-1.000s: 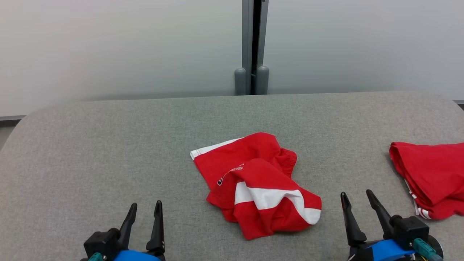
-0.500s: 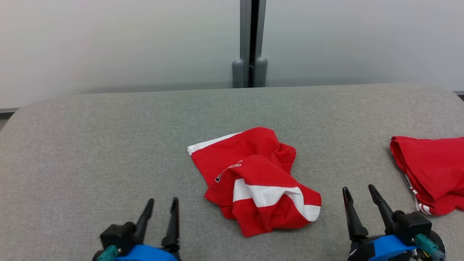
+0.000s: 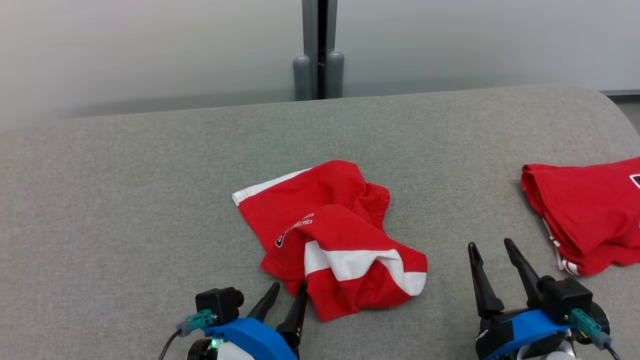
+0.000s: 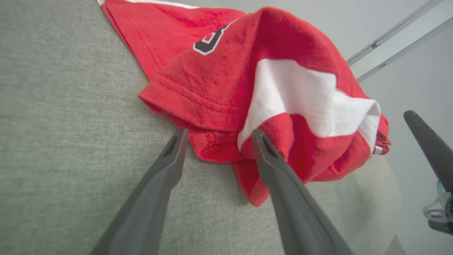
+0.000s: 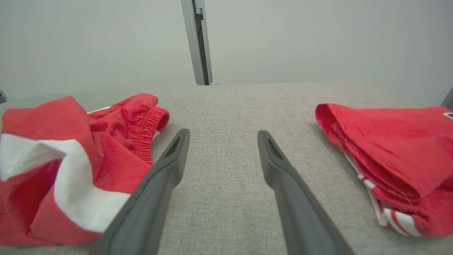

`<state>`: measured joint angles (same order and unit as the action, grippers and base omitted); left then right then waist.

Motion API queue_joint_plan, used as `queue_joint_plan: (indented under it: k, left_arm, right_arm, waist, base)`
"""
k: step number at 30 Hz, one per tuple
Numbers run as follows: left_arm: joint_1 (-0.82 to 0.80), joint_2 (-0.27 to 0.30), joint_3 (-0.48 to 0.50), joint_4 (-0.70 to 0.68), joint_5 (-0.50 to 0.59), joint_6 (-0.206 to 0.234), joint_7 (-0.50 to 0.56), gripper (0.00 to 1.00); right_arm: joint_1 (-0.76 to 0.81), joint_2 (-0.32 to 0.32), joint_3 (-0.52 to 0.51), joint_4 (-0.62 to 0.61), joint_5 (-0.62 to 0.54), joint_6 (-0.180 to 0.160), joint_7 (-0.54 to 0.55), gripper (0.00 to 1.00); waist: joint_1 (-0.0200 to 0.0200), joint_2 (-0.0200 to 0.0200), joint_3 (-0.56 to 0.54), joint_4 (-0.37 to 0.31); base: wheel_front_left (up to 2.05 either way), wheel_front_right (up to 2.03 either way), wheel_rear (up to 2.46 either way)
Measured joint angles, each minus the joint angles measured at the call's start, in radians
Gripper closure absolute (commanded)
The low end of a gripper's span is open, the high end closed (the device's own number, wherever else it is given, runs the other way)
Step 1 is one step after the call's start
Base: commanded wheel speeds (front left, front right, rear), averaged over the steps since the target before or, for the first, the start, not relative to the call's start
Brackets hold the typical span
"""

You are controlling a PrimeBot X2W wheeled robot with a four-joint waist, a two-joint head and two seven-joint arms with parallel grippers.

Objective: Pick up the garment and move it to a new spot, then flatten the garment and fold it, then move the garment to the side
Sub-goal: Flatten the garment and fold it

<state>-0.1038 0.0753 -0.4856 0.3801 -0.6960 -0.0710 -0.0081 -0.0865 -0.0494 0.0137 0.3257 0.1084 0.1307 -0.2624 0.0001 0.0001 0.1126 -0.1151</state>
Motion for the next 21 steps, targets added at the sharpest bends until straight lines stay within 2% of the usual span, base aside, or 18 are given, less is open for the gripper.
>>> queue_joint_plan:
  k: [6, 14, 15, 16, 17, 21]
  left_arm:
    - [-0.052, -0.012, 0.022, 0.069, -0.074, -0.011, 0.015, 0.00]
    - [-0.088, -0.018, 0.020, 0.048, -0.113, -0.044, -0.069, 0.00]
    - [-0.089, -0.017, 0.021, 0.040, -0.117, -0.045, -0.082, 0.24]
    - [-0.091, -0.015, 0.022, 0.037, -0.119, -0.046, -0.092, 0.60]
    - [-0.096, -0.008, 0.020, 0.036, -0.112, -0.047, -0.103, 1.00]
    - [-0.110, 0.022, 0.000, 0.008, -0.086, -0.053, -0.127, 1.00]
  right_arm:
    - [-0.013, 0.000, 0.001, 0.001, 0.000, 0.000, 0.000, 0.00]
    - [-0.015, 0.000, -0.013, -0.003, 0.000, 0.000, 0.000, 0.00]
    - [-0.015, 0.000, -0.014, -0.003, 0.000, 0.000, 0.000, 0.00]
    - [-0.015, 0.000, -0.015, -0.002, 0.000, 0.000, 0.000, 0.00]
    - [-0.015, 0.000, -0.015, -0.002, 0.000, 0.000, 0.000, 0.00]
    - [-0.018, 0.000, -0.016, -0.002, 0.000, 0.000, 0.000, 0.00]
  waist:
    - [0.0000, 0.0000, 0.024, -0.036]
    - [0.0000, -0.0001, 0.040, -0.059]
    - [0.0000, -0.0001, 0.040, -0.060]
    - [0.0000, 0.0000, 0.040, -0.060]
    - [0.0000, 0.0000, 0.040, -0.060]
    - [0.0000, -0.0001, 0.033, -0.054]
  base:
    - [0.00, 0.00, 0.00]
    - [0.00, 0.00, 0.00]
    - [0.00, 0.00, 0.00]
    - [0.00, 0.00, 0.00]
    - [0.00, 0.00, 0.00]
    - [0.00, 0.00, 0.00]
